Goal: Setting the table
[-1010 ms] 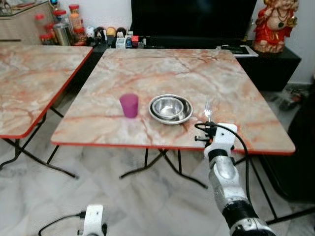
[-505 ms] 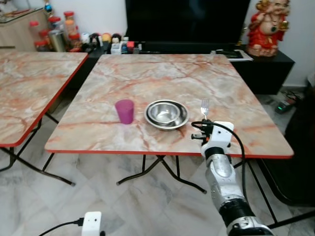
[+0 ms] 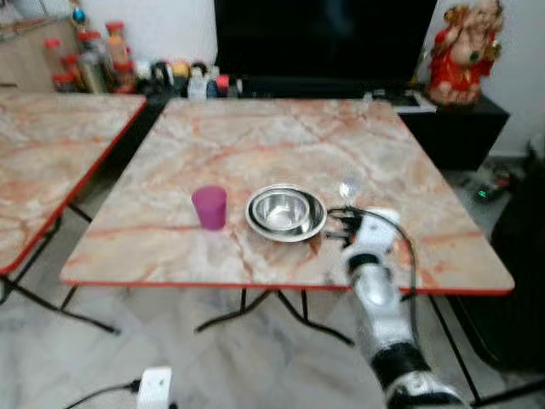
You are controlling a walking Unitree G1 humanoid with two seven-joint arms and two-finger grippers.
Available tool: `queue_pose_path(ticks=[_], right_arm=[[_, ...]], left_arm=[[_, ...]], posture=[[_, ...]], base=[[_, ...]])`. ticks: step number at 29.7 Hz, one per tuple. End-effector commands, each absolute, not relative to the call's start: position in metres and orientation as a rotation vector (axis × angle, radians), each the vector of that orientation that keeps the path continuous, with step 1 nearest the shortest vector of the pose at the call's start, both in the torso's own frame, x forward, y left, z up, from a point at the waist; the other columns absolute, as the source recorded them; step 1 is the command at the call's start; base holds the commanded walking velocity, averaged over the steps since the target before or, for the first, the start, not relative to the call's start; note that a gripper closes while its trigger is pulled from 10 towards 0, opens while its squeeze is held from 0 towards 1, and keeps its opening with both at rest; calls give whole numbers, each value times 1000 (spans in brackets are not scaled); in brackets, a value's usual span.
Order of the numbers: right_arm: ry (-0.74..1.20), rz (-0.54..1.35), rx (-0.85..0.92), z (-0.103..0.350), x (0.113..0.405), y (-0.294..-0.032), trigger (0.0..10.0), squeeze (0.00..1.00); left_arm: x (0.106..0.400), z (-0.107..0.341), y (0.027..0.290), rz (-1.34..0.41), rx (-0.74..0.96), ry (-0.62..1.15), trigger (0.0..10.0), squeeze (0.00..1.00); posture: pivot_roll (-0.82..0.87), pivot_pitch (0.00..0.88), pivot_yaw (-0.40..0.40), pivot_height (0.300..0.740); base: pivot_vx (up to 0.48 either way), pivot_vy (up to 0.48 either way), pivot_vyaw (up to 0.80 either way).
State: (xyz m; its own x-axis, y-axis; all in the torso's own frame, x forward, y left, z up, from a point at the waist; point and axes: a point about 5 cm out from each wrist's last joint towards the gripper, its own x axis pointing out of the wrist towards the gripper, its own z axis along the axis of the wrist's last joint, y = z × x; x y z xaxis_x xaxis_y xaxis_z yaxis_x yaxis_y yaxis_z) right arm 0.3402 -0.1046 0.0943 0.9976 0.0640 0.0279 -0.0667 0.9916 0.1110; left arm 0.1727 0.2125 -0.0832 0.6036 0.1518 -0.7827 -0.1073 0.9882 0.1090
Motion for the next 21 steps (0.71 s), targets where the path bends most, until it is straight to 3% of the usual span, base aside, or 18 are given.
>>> queue_pose_path(ticks=[1, 18, 21], right_arm=[[-40, 25, 92, 97, 343, -120, 10000, 0], [-41, 13, 84, 97, 343, -124, 10000, 0], [-45, 8, 83, 99, 344, -125, 10000, 0]], left_arm=[[175, -84, 205, 142, 28, 912, 10000, 0], [173, -85, 206, 140, 28, 920, 10000, 0], [174, -84, 205, 133, 19, 914, 10000, 0]], posture=[[-35, 0, -19, 740], [-32, 0, -16, 740], [-32, 0, -15, 740]], base=[[330, 0, 0], [330, 0, 0], [0, 0, 0]])
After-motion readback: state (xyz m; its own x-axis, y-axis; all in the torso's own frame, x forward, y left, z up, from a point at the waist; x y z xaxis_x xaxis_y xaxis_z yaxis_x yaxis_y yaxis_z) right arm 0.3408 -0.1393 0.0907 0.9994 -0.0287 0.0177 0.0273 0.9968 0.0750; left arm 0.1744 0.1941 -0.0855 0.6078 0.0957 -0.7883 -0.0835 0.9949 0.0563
